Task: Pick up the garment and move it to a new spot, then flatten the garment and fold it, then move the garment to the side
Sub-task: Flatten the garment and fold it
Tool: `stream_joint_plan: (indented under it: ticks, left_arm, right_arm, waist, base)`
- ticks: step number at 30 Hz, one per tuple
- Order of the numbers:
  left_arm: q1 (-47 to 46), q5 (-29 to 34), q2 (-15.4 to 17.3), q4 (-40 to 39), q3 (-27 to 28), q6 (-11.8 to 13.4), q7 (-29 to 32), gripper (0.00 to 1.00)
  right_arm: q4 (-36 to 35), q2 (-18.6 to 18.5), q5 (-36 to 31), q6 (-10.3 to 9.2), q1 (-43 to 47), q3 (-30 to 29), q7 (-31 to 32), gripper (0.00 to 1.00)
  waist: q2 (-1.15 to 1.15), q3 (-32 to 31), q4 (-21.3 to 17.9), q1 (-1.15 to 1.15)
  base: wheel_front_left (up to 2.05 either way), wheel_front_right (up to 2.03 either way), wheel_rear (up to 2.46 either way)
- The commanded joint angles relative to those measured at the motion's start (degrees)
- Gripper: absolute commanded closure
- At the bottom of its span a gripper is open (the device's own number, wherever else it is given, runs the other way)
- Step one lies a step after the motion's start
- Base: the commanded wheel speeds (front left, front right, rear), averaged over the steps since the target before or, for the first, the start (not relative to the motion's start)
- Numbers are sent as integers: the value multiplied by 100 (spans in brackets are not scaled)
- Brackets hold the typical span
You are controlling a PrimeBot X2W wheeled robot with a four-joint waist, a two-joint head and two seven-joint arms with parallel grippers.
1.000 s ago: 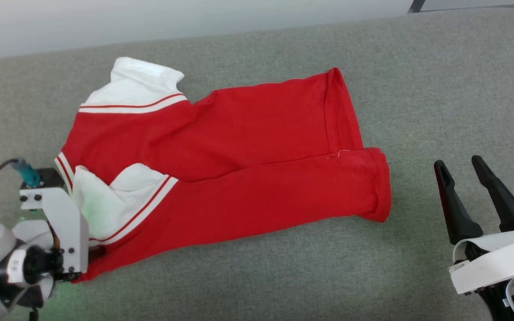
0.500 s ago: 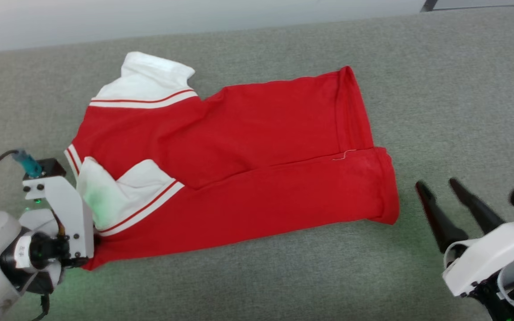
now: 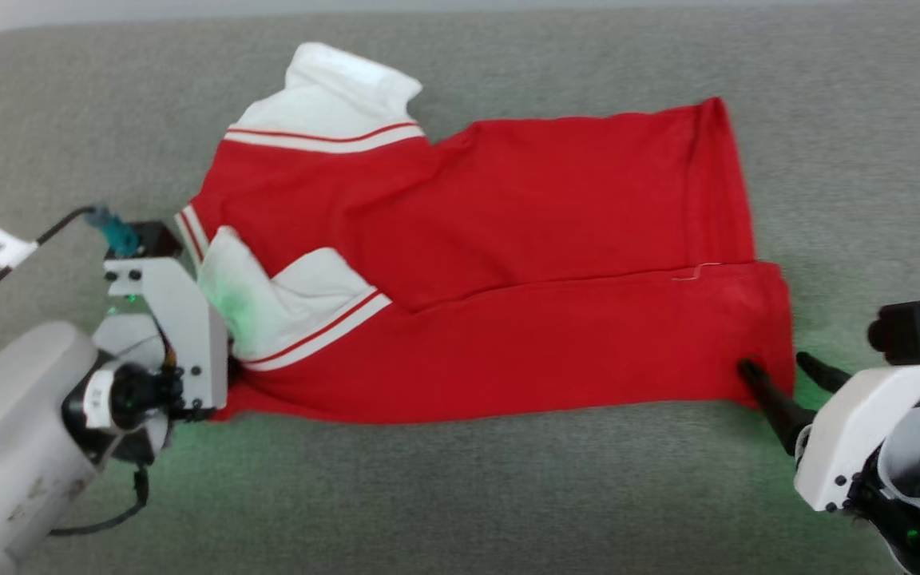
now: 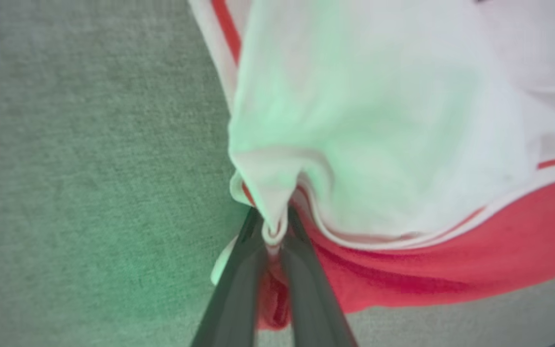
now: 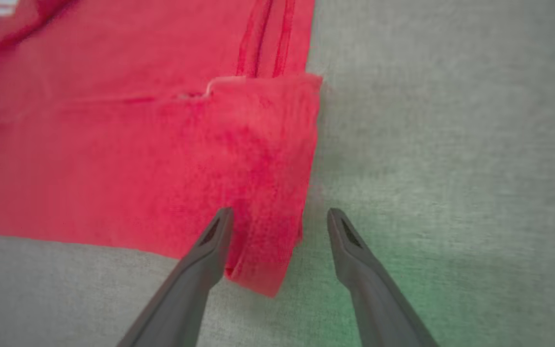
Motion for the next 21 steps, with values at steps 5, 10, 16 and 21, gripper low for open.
stream_joint_plan:
  ticks: [5,10,16,21]
  left_arm:
    - [8,105,-552,288,-179,-181,-158,100]
    - [-1,100,-614,488,-182,-292,-189,100]
    - [48,37,-533,627,-129,-364,-205,100]
    - [126,-24,-353,513,-100,-300,-108,100]
  right_arm:
    - [438,-29,-60,0,-89,160,273,0]
    - [576,-45,-77,2,-50,271,567,100]
    - [485,-117,-16,-1,-127,117,752,100]
    - [318,-178,35,-1,-146,-25,872,100]
  waist:
    - [0,196,299,0]
    - [0,154,370,0]
    - [0,22,394,0]
    - [0,-127,437,0]
  base:
    - [0,0,0]
    - [0,0,0]
    - [0,0,0]
    - [0,0,0]
